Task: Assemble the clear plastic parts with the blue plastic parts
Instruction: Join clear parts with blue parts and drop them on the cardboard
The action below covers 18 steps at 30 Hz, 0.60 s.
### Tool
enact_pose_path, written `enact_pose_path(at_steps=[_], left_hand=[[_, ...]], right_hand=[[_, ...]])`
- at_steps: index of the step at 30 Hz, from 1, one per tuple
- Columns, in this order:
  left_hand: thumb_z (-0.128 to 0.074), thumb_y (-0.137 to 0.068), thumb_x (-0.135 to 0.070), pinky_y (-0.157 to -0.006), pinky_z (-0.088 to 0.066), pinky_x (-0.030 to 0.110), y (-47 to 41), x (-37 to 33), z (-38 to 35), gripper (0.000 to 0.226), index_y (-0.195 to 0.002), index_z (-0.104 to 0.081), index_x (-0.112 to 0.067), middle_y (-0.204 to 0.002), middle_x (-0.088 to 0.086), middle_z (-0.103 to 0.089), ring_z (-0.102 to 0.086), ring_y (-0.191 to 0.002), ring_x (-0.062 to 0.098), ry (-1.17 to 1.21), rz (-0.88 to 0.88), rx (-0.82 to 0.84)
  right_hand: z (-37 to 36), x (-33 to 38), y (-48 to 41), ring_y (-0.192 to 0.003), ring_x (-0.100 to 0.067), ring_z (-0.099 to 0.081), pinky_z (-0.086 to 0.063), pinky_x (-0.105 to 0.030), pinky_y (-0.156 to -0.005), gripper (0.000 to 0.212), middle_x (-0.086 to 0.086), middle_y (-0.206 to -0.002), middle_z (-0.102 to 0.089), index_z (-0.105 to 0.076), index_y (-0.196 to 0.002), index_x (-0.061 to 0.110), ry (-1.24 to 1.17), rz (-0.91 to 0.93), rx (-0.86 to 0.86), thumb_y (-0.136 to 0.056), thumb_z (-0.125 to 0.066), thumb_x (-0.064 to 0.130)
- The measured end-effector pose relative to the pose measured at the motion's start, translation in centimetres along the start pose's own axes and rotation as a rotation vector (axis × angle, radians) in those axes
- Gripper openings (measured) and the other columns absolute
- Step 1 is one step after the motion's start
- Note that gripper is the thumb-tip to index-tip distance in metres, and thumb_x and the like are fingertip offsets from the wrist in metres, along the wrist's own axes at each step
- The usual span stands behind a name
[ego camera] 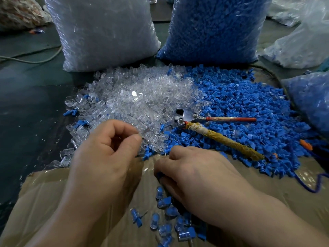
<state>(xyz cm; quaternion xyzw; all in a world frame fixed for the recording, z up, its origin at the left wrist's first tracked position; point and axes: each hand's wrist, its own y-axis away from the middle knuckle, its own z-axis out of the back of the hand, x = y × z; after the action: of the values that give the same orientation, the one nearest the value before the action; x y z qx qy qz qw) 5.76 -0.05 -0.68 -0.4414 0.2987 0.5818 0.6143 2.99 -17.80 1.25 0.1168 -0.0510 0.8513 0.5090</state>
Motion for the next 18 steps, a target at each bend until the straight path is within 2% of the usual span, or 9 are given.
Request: enact_pose_path(at_steps=[2,5,6,7,9,12,15,18], left_hand=[[-0.073,-0.075,-0.039,-0.046,-0.052,0.018,0.0,-0.2,0.1,0.011,-0.084,-0.071,-0.034,-0.068,-0.002,-0.069,-0.061,-0.052,0.007,0.125,0.064,0.017],[-0.078,-0.058,-0.053,-0.045,-0.050,0.019,-0.1,-0.1,0.5,0.034,-0.080,-0.072,-0.028,-0.061,0.001,-0.065,-0.058,-0.049,0.008,0.213,0.120,0.096],[-0.083,-0.053,-0.052,-0.045,-0.050,0.021,-0.2,0.0,0.5,0.039,-0.079,-0.072,-0.026,-0.059,0.001,-0.063,-0.057,-0.049,0.010,0.235,0.149,0.131],[-0.083,-0.053,-0.049,-0.046,-0.049,0.023,-0.2,0.2,0.5,0.036,-0.079,-0.072,-0.025,-0.057,0.000,-0.062,-0.057,-0.049,0.011,0.260,0.182,0.165],[-0.074,-0.059,-0.044,-0.047,-0.047,0.027,-0.2,0.3,0.3,0.027,-0.078,-0.072,-0.025,-0.055,0.003,-0.061,-0.055,-0.048,0.013,0.296,0.230,0.219],[-0.071,-0.069,-0.026,-0.043,-0.045,0.026,0.3,0.1,-0.4,0.010,-0.077,-0.070,-0.021,-0.055,0.008,-0.062,-0.054,-0.046,0.018,0.438,0.327,0.268],[-0.077,-0.062,-0.034,-0.041,-0.045,0.027,0.7,-0.5,-0.7,0.023,-0.076,-0.069,-0.018,-0.059,0.012,-0.064,-0.057,-0.048,0.022,0.515,0.353,0.327],[-0.085,-0.064,-0.035,-0.047,-0.048,0.032,0.6,-0.6,-0.8,0.028,-0.079,-0.069,-0.018,-0.061,0.013,-0.064,-0.057,-0.048,0.024,0.525,0.323,0.342]], right_hand=[[-0.1,-0.1,0.0,-0.084,-0.022,-0.050,-0.049,-0.038,-0.065,0.015,0.007,-0.089,-0.042,-0.050,-0.113,0.032,-0.011,-0.011,-0.015,-0.099,-0.044,0.033],[-0.3,-0.2,0.1,-0.083,-0.017,-0.048,-0.044,-0.034,-0.064,0.008,0.009,-0.089,-0.042,-0.047,-0.105,0.030,-0.059,-0.029,-0.043,-0.099,-0.047,0.026],[-0.3,-0.3,0.2,-0.083,-0.014,-0.046,-0.041,-0.032,-0.065,0.005,0.010,-0.090,-0.042,-0.045,-0.104,0.030,-0.093,-0.039,-0.061,-0.100,-0.046,0.027],[-0.2,-0.4,0.4,-0.082,-0.011,-0.046,-0.040,-0.030,-0.066,0.001,0.011,-0.092,-0.044,-0.043,-0.102,0.031,-0.128,-0.051,-0.077,-0.101,-0.043,0.031],[0.2,-0.8,0.6,-0.080,-0.004,-0.048,-0.044,-0.028,-0.069,0.013,0.014,-0.091,-0.050,-0.043,-0.098,0.035,-0.231,-0.112,-0.132,-0.100,-0.034,0.044],[0.7,-1.3,0.7,-0.081,0.003,-0.054,-0.045,-0.017,-0.064,0.015,0.021,-0.088,-0.059,-0.052,-0.095,0.039,-0.427,-0.186,-0.292,-0.091,-0.042,0.050],[0.5,-1.3,0.8,-0.088,0.004,-0.058,-0.045,-0.011,-0.069,0.008,0.025,-0.092,-0.061,-0.058,-0.100,0.040,-0.534,-0.149,-0.412,-0.092,-0.057,0.043],[0.0,-0.9,0.6,-0.095,0.003,-0.058,-0.047,-0.017,-0.077,0.017,0.021,-0.096,-0.061,-0.053,-0.109,0.043,-0.437,-0.072,-0.406,-0.093,-0.052,0.038]])
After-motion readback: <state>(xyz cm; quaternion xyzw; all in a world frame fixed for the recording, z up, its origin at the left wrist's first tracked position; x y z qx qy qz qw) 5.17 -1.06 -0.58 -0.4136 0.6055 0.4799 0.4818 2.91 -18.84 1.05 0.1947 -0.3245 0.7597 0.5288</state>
